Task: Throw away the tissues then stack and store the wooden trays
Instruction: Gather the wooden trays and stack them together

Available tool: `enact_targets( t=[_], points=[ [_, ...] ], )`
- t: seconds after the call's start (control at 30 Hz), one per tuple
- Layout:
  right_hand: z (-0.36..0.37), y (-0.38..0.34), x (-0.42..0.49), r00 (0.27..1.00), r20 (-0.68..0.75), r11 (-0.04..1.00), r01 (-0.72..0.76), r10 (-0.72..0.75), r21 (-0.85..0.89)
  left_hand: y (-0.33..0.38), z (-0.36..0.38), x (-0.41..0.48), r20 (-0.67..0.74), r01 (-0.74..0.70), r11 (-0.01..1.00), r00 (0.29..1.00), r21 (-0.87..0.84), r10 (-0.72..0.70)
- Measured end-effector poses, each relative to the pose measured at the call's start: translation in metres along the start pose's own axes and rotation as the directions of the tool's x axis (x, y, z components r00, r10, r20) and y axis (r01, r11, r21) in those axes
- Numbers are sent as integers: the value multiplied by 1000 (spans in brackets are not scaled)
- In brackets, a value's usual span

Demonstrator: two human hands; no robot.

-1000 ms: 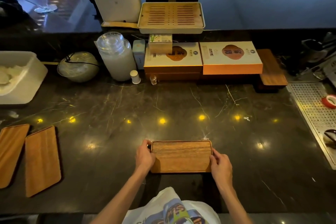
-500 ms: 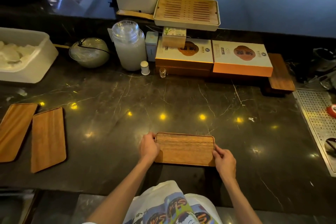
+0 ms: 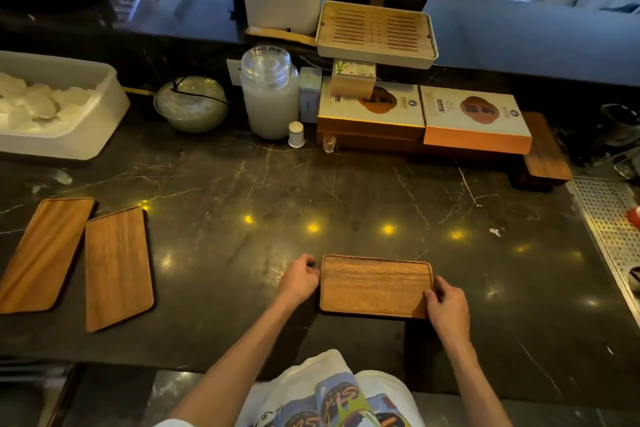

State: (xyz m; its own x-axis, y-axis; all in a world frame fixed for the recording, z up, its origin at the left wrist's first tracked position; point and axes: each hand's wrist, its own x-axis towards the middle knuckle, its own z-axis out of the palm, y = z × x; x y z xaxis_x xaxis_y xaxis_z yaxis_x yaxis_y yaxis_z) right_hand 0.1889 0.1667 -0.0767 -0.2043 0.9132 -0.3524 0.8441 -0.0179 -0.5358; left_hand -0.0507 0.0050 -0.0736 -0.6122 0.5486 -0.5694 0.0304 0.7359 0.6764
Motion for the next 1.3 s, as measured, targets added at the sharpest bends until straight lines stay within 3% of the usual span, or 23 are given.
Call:
enact_targets(
  t=[0.07, 0.13, 0.23, 0.33, 0.4, 0.47, 0.53, 0.6, 0.67, 0.73, 0.87, 1.0, 1.1, 1.17, 1.23, 1.3],
  points=[
    [5, -18, -14, 987, -100, 976, 103, -124, -194, -12, -22, 1, 4, -16, 999, 1000, -45, 16],
    [19, -48, -28, 954, -121, 938, 240, -276, -250, -29, -52, 0, -6, -9, 995, 1000, -100, 8],
    [59, -107, -55, 927, 8, 906, 368, -374, -211, -65, -113, -2, -65, 26, 981, 997, -193, -40],
    [116, -170, -89, 846, 226, 848, 516, -483, -122, -110, -182, -9, -234, 62, 962, 964, -266, -126],
    [157, -211, -115, 772, 373, 818, 572, -515, -53, -142, -227, -19, -383, 89, 935, 896, -343, -226],
    [198, -249, -140, 699, 491, 798, 602, -520, -12, -173, -267, -30, -532, 138, 923, 782, -360, -325],
    [236, -285, -165, 641, 579, 795, 607, -503, 18, -204, -299, -41, -586, 220, 906, 701, -363, -405],
    [270, -313, -184, 627, 639, 835, 549, -445, 42, -230, -320, -47, -518, 329, 863, 697, -384, -496],
    [299, -331, -200, 629, 693, 882, 471, -353, 22, -250, -328, -51, -403, 412, 832, 736, -372, -545],
    [320, -340, -212, 621, 725, 911, 412, -298, 22, -259, -324, -52, -308, 411, 821, 783, -396, -540],
    [334, -341, -222, 658, 727, 977, 196, -196, 87, -261, -306, -55, -207, 330, 798, 851, -504, -482],
    [306, -325, -201, 527, 847, 993, -35, -75, 109, -253, -305, -56, -180, 143, 698, 912, -701, -368],
    [272, -295, -181, 466, 878, 967, -155, -109, 202, -228, -302, -50, -196, 14, 734, 960, -679, -199],
    [247, -274, -166, 521, 840, 887, -301, -154, 349, -204, -298, -44, -179, -62, 777, 982, -626, -66],
    [220, -254, -147, 650, 742, 718, -435, -168, 543, -184, -295, -38, -135, -109, 822, 990, -559, 39],
    [183, -233, -126, 764, 631, 622, -430, -134, 654, -161, -285, -35, -69, -117, 848, 993, -516, 95]
  ],
)
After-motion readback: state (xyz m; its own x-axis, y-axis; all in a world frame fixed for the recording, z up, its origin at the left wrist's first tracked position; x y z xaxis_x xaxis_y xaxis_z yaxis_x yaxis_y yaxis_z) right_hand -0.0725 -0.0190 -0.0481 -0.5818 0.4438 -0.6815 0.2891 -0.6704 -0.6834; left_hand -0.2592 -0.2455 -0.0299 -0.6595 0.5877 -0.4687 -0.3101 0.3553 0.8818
